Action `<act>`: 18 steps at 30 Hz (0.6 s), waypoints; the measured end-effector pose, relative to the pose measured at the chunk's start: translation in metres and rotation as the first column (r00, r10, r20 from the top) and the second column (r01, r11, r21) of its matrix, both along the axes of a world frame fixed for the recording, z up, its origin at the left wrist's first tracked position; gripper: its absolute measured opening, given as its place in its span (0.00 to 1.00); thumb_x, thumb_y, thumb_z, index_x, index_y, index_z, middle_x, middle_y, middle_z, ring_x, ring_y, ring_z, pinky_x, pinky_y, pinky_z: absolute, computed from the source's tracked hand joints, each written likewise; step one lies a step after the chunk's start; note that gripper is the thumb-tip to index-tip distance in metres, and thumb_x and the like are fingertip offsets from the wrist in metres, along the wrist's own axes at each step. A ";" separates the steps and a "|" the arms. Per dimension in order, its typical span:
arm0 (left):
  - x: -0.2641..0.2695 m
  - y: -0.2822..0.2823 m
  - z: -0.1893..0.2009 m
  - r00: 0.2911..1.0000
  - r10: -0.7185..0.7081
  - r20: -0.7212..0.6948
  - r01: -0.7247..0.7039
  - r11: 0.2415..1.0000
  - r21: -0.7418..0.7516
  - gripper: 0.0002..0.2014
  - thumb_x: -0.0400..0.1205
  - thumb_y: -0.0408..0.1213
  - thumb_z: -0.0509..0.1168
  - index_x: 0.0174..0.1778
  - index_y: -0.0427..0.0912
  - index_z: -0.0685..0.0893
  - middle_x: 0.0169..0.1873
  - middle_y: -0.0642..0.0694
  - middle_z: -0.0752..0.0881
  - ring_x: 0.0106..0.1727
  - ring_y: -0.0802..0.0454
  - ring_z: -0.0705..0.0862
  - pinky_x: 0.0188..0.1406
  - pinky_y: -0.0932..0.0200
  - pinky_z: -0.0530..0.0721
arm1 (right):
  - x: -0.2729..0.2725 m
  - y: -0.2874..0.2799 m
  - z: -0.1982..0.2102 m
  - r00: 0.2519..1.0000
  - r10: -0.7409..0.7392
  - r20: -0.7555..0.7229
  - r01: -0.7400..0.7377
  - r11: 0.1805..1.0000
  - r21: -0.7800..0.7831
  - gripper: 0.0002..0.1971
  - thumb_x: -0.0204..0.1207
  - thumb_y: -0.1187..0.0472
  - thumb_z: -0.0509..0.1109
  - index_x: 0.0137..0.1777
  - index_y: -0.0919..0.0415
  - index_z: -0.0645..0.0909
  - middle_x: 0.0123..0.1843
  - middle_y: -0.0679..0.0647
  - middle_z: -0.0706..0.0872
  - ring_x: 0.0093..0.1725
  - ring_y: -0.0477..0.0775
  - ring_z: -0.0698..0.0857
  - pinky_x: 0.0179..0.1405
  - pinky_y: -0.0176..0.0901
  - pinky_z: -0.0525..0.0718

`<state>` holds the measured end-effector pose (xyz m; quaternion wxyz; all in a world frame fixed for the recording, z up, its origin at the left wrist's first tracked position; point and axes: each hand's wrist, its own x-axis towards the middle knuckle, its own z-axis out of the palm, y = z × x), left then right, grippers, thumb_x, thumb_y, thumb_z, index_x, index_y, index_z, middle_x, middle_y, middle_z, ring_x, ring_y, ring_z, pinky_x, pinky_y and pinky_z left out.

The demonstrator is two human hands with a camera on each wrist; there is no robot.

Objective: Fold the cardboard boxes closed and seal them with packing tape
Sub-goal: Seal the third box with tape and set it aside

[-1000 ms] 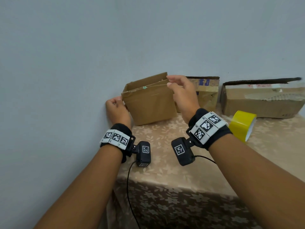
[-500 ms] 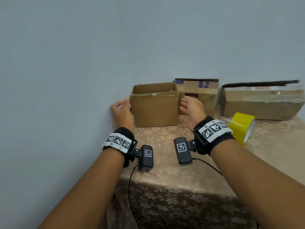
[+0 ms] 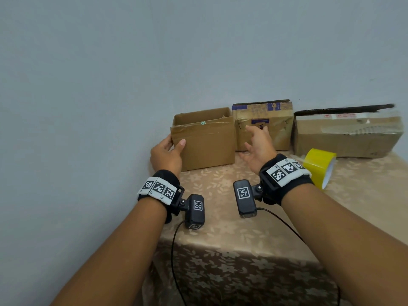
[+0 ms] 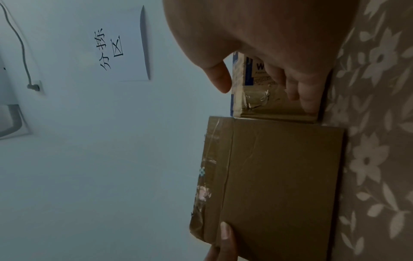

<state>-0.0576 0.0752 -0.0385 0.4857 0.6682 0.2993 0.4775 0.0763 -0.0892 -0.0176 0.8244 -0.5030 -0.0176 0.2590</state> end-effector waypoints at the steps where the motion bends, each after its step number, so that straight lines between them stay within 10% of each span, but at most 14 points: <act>1: -0.001 -0.001 0.000 1.000 0.021 0.015 -0.021 1.000 0.003 0.17 0.81 0.34 0.76 0.66 0.49 0.90 0.58 0.53 0.92 0.59 0.60 0.89 0.67 0.56 0.86 | -0.001 0.000 0.000 1.000 -0.001 -0.001 0.001 1.000 0.004 0.45 0.84 0.58 0.70 0.90 0.35 0.44 0.91 0.54 0.59 0.85 0.65 0.66 0.71 0.71 0.79; 5: -0.003 0.002 0.000 0.994 0.099 0.051 -0.098 0.995 -0.032 0.17 0.84 0.32 0.72 0.69 0.45 0.88 0.60 0.53 0.90 0.59 0.60 0.87 0.55 0.75 0.83 | -0.003 -0.002 -0.004 1.000 0.017 -0.003 -0.017 0.999 -0.050 0.42 0.85 0.59 0.68 0.91 0.40 0.47 0.90 0.55 0.60 0.84 0.65 0.69 0.74 0.73 0.77; 9: 0.009 0.001 -0.002 0.997 0.055 -0.061 -0.060 0.996 -0.073 0.23 0.85 0.28 0.68 0.77 0.46 0.81 0.69 0.53 0.82 0.67 0.56 0.82 0.71 0.62 0.77 | -0.010 -0.007 0.000 0.985 0.172 -0.017 -0.173 0.979 -0.110 0.24 0.88 0.61 0.64 0.83 0.57 0.70 0.81 0.61 0.76 0.75 0.65 0.79 0.71 0.66 0.80; 15: 0.033 -0.003 0.009 0.958 -0.143 -0.247 0.106 0.982 -0.154 0.25 0.82 0.35 0.69 0.76 0.53 0.78 0.61 0.51 0.87 0.64 0.45 0.85 0.72 0.38 0.82 | -0.012 -0.009 0.003 0.978 0.207 0.022 -0.202 0.970 -0.135 0.18 0.88 0.62 0.63 0.77 0.60 0.76 0.79 0.60 0.78 0.74 0.63 0.80 0.73 0.64 0.78; 18: 0.041 -0.012 0.012 0.923 -0.252 -0.292 0.181 0.952 -0.249 0.36 0.84 0.35 0.69 0.88 0.44 0.62 0.81 0.46 0.74 0.78 0.42 0.75 0.79 0.36 0.75 | -0.012 -0.010 0.005 0.980 0.197 0.025 -0.193 0.973 -0.127 0.15 0.88 0.63 0.63 0.74 0.59 0.77 0.79 0.60 0.79 0.75 0.63 0.80 0.77 0.66 0.76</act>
